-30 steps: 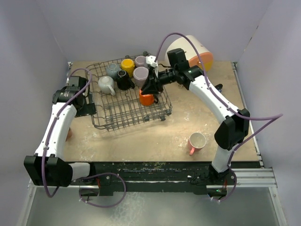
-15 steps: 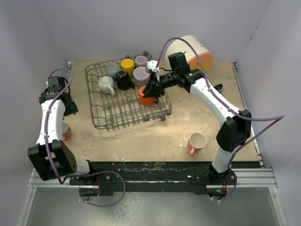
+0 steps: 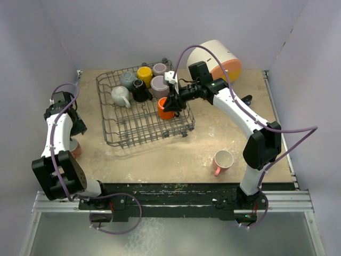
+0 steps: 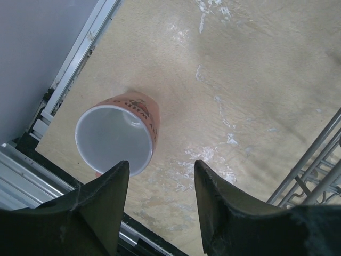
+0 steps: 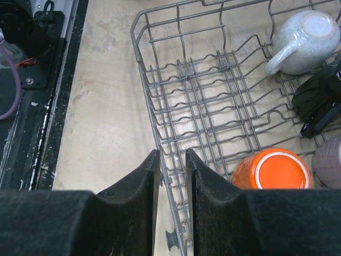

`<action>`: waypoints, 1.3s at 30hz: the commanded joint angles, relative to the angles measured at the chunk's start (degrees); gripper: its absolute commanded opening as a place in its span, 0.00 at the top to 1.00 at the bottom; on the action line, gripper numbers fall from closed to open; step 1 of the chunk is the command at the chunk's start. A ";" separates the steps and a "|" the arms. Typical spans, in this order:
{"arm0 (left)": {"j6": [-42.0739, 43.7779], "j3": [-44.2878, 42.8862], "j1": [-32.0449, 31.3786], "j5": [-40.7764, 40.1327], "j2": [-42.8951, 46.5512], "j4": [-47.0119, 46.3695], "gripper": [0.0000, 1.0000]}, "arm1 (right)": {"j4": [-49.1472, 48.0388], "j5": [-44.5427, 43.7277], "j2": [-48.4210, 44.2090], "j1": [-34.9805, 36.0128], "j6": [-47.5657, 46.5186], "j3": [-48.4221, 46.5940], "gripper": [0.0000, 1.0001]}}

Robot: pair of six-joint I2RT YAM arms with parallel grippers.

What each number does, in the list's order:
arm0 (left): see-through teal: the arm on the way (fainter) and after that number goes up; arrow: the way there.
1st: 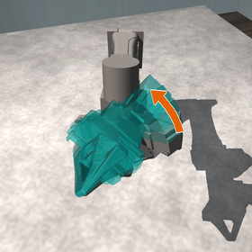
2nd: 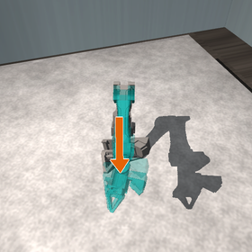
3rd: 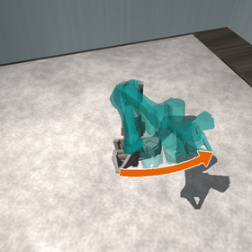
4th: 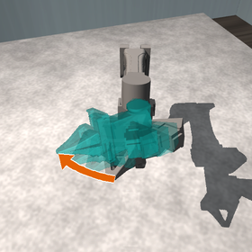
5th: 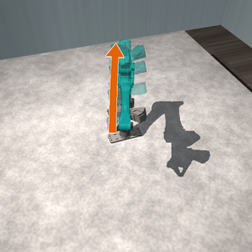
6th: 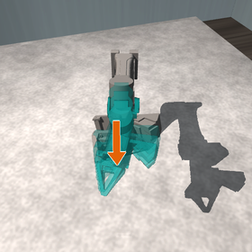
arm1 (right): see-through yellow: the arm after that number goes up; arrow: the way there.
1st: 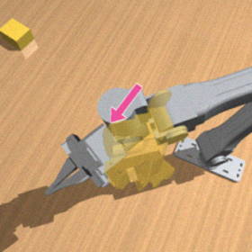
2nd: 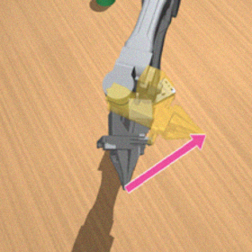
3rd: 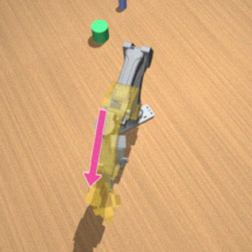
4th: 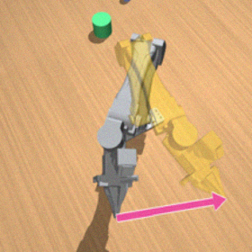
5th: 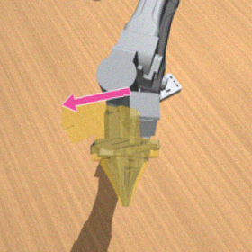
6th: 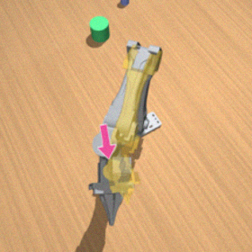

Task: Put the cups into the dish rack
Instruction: Pick up the cup at the center of the board.

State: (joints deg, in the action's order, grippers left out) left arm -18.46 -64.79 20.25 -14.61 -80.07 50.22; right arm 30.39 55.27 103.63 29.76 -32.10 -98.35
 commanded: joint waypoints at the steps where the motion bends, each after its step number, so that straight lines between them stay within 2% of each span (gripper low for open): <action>1: -3.13 0.10 0.79 -1.62 -1.54 -2.15 0.46 | -2.23 -0.25 -0.91 0.68 1.23 -0.65 0.72; 9: -6.34 0.05 3.53 -1.10 -6.12 -2.68 0.52 | -2.61 0.28 -1.93 0.82 1.17 0.48 0.72; 15: -7.08 0.87 5.28 5.07 -9.38 -3.71 0.58 | -2.62 0.62 -2.14 0.77 1.21 0.44 0.72; 23: -7.71 1.42 6.12 5.77 -9.72 -3.74 0.99 | -2.57 1.49 -2.29 0.82 1.17 0.44 0.72; 29: -8.17 0.76 6.12 6.44 -6.85 -2.77 1.00 | -2.87 2.57 -3.44 0.83 1.73 0.39 0.73; 39: -10.56 -0.83 6.12 12.89 5.46 -0.65 1.00 | -3.35 4.91 -5.91 0.77 3.45 -0.37 0.73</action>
State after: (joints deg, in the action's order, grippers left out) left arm -26.81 -63.72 25.91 -5.61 -81.17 49.15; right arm 29.06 57.10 101.93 30.37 -30.09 -97.93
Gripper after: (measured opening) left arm 0.058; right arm 0.274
